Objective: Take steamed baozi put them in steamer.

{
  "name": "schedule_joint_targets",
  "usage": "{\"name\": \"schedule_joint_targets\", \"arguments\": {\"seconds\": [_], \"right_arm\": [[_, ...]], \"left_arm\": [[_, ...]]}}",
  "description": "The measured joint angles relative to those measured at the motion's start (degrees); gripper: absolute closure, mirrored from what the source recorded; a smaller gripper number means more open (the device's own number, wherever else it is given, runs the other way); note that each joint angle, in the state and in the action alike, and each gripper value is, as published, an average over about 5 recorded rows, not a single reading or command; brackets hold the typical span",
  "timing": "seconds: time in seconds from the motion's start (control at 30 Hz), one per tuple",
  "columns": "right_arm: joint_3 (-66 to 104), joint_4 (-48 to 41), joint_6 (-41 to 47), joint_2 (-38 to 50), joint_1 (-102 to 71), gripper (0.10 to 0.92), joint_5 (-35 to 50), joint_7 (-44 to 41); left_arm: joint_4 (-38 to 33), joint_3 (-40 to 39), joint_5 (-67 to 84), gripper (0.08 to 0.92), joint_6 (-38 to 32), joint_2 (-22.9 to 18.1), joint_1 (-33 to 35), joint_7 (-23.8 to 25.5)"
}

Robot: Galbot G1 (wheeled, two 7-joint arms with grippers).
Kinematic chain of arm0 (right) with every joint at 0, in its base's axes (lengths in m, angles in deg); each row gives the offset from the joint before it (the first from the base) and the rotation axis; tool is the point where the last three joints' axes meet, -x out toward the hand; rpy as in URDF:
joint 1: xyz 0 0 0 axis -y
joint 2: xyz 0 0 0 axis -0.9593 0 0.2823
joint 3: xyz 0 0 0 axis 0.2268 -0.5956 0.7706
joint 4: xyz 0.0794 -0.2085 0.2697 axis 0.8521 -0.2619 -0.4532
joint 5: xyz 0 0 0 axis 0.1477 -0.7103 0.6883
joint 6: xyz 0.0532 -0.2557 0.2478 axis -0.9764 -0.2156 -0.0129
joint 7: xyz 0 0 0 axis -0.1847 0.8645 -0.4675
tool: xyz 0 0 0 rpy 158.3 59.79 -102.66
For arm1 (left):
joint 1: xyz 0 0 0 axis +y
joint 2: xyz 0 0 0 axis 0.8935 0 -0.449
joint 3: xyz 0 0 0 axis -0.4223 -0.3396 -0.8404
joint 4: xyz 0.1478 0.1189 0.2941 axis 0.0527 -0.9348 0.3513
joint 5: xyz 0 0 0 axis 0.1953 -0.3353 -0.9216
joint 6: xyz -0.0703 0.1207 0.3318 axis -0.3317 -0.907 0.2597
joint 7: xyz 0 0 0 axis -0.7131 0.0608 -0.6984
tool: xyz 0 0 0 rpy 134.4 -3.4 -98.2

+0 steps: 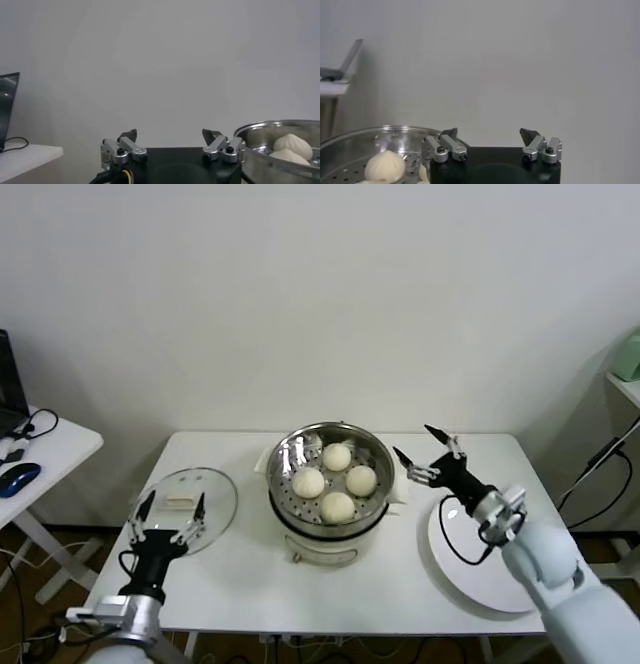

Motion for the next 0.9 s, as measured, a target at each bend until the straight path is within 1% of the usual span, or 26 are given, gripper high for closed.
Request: {"name": "schedule_joint_targets", "arguments": {"seconds": [0.23, 0.47, 0.63, 0.9], "right_arm": [[7.5, 1.15, -4.5, -10.25, -10.32, 0.203, -4.26, 2.28], [11.69, 2.37, -8.01, -18.19, -18.33, 0.203, -6.51, 3.04], [13.28, 2.99, -9.64, -21.67, -22.06, 0.203, -7.3, 3.1], [14.74, 4.5, -10.83, -24.91, -24.87, 0.203, -7.99, 2.99]], "left_arm": [[0.48, 1.03, 0.51, 0.177, -0.52, -0.6, 0.47, 0.6], [0.59, 1.23, 0.07, 0.177, 0.59, -0.84, 0.56, -0.74], [0.77, 1.36, -0.33, 0.177, 0.63, -0.93, 0.84, -1.41], [0.73, 1.69, -1.41, 0.177, 0.44, -1.04, 1.45, -2.64]]}}
